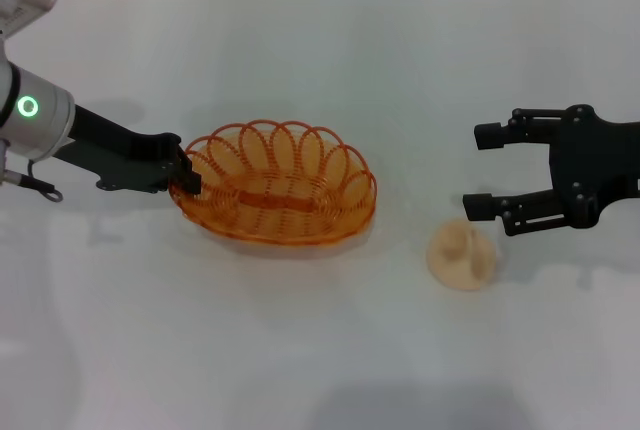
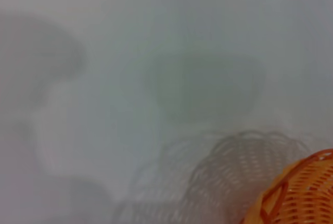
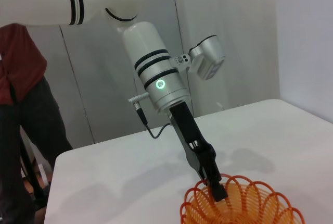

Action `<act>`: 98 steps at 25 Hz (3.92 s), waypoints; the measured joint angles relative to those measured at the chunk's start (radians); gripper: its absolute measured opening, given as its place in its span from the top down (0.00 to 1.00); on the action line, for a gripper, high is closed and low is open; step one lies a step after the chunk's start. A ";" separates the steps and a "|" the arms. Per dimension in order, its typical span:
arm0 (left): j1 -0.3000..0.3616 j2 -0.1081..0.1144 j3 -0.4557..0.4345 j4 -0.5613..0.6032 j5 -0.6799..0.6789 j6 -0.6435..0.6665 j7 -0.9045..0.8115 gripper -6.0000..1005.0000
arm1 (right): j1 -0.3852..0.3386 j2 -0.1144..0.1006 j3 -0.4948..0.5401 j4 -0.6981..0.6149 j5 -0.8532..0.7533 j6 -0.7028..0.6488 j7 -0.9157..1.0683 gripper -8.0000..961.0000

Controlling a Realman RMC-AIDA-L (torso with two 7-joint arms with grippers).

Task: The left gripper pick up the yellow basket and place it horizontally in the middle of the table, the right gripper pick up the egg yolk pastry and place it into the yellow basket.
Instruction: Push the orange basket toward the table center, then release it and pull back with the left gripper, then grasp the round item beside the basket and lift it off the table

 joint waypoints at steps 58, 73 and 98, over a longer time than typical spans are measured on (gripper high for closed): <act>0.019 -0.035 -0.010 -0.052 -0.086 -0.078 0.102 0.56 | 0.012 0.000 0.006 0.002 -0.009 -0.022 0.000 0.11; 0.127 -0.002 -0.014 0.223 -0.283 -0.076 0.229 0.12 | 0.015 0.002 0.002 0.006 -0.004 -0.001 0.007 0.11; 0.320 -0.001 -0.006 0.499 -0.687 0.386 0.889 0.12 | 0.098 0.002 -0.020 -0.003 -0.210 0.033 0.265 0.11</act>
